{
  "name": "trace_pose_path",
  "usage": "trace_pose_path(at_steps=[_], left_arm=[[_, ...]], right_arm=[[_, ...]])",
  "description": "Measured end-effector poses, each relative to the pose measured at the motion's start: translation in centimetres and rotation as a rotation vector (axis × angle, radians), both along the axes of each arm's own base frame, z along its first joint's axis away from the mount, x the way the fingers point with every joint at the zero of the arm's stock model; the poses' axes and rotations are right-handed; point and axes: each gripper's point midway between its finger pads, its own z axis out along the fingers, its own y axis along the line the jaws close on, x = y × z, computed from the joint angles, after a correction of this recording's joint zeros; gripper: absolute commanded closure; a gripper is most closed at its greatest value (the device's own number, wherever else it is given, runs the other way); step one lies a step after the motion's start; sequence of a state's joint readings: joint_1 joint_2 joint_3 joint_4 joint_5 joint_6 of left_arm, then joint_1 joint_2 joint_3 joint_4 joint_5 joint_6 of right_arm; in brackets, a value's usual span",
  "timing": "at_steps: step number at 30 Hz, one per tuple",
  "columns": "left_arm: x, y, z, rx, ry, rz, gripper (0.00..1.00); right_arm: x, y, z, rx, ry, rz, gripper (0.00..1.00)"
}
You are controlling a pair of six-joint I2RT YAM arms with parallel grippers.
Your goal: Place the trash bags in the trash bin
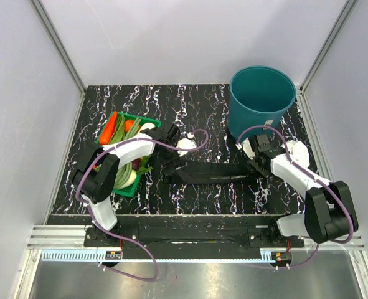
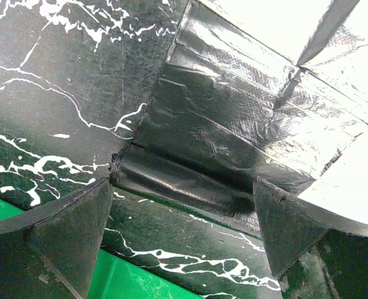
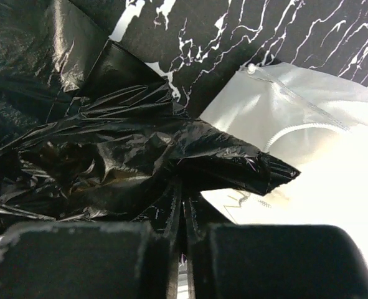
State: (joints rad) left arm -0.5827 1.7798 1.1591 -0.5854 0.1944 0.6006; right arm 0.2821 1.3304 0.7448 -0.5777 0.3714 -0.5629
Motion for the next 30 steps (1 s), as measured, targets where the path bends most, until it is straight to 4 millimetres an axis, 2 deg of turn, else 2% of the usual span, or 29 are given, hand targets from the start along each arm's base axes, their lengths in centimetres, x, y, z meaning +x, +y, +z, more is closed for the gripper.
trace_pose_path(at_steps=[2,5,8,9,16,22,27,30], left_arm=[[-0.2,-0.1,0.1,-0.006,0.013,0.001,0.01],[-0.2,-0.3,0.5,-0.018,0.021,0.006,0.01],[0.0,-0.5,0.9,-0.031,0.023,0.013,0.01],[0.1,-0.5,1.0,-0.033,0.025,0.017,0.01],[0.2,-0.6,1.8,-0.051,0.048,0.033,0.01],[0.5,-1.4,3.3,-0.103,0.067,0.036,0.01],[0.9,-1.8,4.3,-0.158,0.084,0.036,0.01],[1.0,-1.5,4.3,-0.169,0.094,0.042,0.01]], right_arm=[[0.0,0.0,-0.3,-0.001,0.01,-0.003,0.82],[0.0,0.2,-0.6,0.012,0.02,-0.014,0.62],[0.4,0.8,0.0,0.04,0.022,-0.019,0.47],[0.6,1.0,0.3,0.053,0.018,-0.02,0.45],[1.8,3.8,4.1,0.198,0.01,0.013,0.41],[0.5,6.9,7.0,0.367,0.062,0.084,0.41],[-0.8,9.9,8.1,0.527,0.132,0.142,0.41],[-0.8,11.0,8.0,0.578,0.161,0.146,0.42]])
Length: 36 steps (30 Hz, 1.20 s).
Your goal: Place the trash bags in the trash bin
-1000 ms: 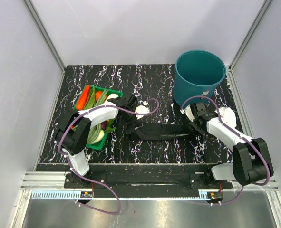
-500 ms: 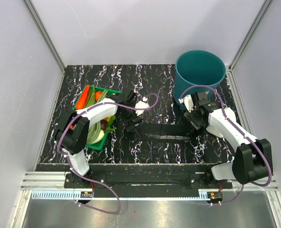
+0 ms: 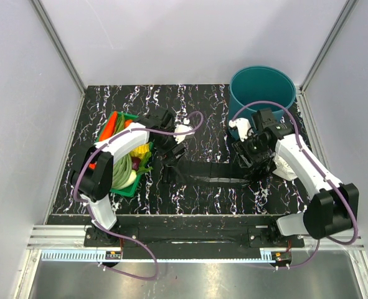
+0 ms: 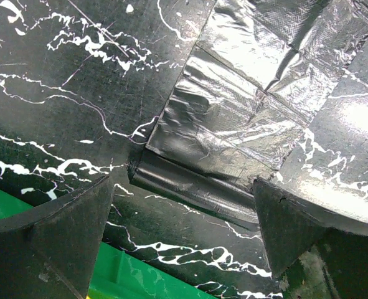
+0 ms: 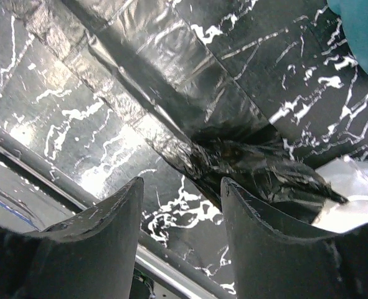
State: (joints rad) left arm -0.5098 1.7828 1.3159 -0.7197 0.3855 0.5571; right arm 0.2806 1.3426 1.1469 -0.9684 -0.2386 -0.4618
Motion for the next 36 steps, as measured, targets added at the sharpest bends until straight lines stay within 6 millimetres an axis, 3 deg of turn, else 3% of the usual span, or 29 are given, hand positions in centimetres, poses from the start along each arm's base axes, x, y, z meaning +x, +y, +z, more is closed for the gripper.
trace_pose_path(at_steps=[9,15,20,26,30,36], left_arm=[[0.6,1.2,-0.5,0.007,0.033,0.045,0.01],[1.0,1.3,-1.7,0.029,0.066,0.086,0.01],[1.6,1.4,-2.2,0.049,0.039,0.1,0.01],[2.0,1.6,-3.3,0.068,0.024,0.114,0.01],[1.8,2.1,-4.4,0.089,0.021,0.13,0.01],[1.4,2.3,-5.4,0.1,0.014,0.135,0.09]], right_arm=[[3.4,3.9,-3.0,0.047,0.062,0.017,0.47],[2.9,7.3,-6.4,0.026,0.11,0.119,0.46],[2.8,7.3,-8.9,0.001,0.158,0.126,0.46],[3.0,7.1,-9.6,-0.011,0.15,0.128,0.46],[2.1,6.0,-10.7,-0.056,0.171,0.123,0.46],[1.8,5.2,-11.2,-0.091,0.174,0.116,0.47]])
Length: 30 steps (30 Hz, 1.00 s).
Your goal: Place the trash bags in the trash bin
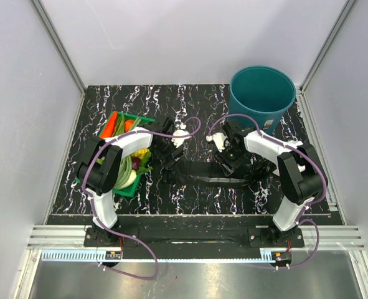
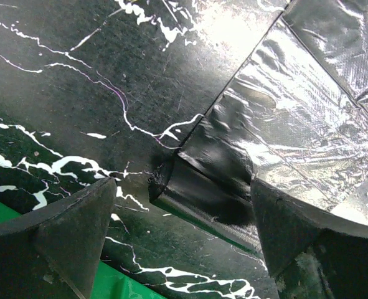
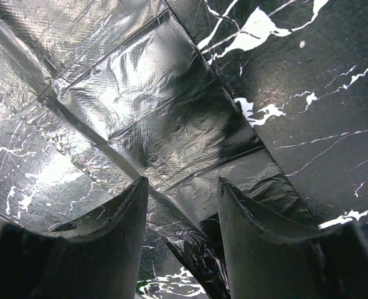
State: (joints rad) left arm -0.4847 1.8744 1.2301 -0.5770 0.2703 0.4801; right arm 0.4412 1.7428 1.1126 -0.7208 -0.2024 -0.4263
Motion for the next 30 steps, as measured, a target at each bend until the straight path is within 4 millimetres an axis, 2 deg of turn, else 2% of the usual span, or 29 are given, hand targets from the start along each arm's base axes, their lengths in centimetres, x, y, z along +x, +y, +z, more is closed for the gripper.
trace_pose_path(at_steps=[5,12,20,26,30], left_arm=[[0.2,0.1,-0.1,0.0,-0.018,0.005,0.14],[0.4,0.3,-0.1,-0.006,-0.029,0.011,0.18],[0.0,0.3,0.0,-0.038,0.002,-0.006,0.36],[-1.2,0.4,0.6,-0.105,0.087,-0.019,0.38],[-1.3,0.6,1.2,-0.132,0.108,-0.027,0.34]], right_arm=[[0.3,-0.1,-0.1,-0.006,-0.016,-0.003,0.51],[0.2,-1.4,-1.4,-0.065,-0.043,-0.002,0.63],[0.9,-2.2,-1.5,-0.109,-0.096,0.001,0.81],[1.6,-3.2,-1.5,-0.159,-0.148,0.005,0.86],[2.2,-3.9,-1.5,-0.199,-0.188,0.0,0.88]])
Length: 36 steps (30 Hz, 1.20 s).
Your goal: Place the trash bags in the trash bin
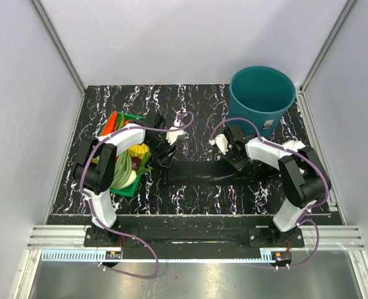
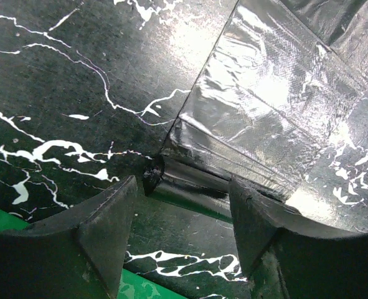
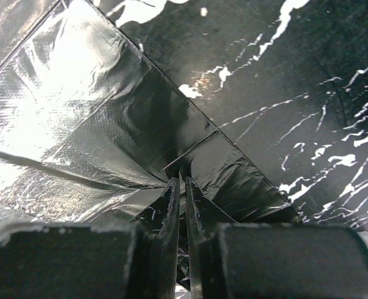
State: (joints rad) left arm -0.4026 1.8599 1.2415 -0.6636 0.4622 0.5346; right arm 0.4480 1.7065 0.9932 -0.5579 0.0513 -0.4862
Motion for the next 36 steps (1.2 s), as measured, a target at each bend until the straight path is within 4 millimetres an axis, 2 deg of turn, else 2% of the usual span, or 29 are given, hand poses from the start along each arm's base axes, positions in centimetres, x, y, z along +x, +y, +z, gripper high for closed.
trace_pose_path(at_steps=[9,16,27,36], left_arm=[[0.1,0.2,0.2,0.004,-0.002,-0.019,0.3],[0.1,0.2,0.1,0.005,-0.003,-0.028,0.27],[0.3,0.4,0.0,0.012,-0.023,-0.055,0.26],[0.9,1.4,-0.1,0.033,-0.045,-0.062,0.24]], right_arm=[[1.1,-2.3,0.0,-0.126,-0.07,-0.014,0.91],[1.2,-3.9,0.0,-0.21,-0.096,-0.017,0.92],[1.3,-5.1,-0.1,-0.266,-0.12,-0.032,0.93],[1.3,-7.5,-0.1,-0.317,-0.119,-0.083,0.92]])
